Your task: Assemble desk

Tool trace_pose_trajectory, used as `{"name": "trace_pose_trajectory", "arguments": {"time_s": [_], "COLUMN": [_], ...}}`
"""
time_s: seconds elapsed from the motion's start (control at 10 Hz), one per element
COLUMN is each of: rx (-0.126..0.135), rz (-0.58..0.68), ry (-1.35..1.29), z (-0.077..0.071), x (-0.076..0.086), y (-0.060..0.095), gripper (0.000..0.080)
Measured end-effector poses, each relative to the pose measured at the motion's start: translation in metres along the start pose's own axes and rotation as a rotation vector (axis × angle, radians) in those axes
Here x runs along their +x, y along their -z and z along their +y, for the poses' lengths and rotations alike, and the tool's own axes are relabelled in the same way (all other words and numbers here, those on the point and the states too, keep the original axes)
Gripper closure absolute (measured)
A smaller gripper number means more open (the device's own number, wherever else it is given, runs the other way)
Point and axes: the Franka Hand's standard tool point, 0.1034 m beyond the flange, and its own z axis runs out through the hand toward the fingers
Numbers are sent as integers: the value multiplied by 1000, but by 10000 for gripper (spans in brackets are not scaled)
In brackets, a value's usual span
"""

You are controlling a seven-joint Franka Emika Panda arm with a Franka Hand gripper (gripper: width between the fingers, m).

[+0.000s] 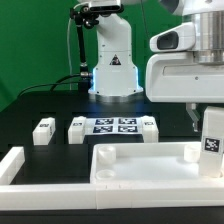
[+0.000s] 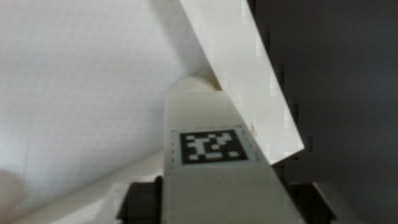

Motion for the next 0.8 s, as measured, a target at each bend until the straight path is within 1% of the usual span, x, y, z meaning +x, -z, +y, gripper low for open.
{"name": "trace_pose_trajectory", "arguments": {"time_s": [0.3, 0.4, 0.5, 0.8], "rx": [6, 19, 26, 49], "rz": [-6, -18, -37, -97], "ry": [-263, -418, -542, -989], "z": [3, 4, 5, 1], "x": [1, 3, 2, 0], "y": [-1, 0, 0, -1], "gripper": [502, 502, 504, 506]}}
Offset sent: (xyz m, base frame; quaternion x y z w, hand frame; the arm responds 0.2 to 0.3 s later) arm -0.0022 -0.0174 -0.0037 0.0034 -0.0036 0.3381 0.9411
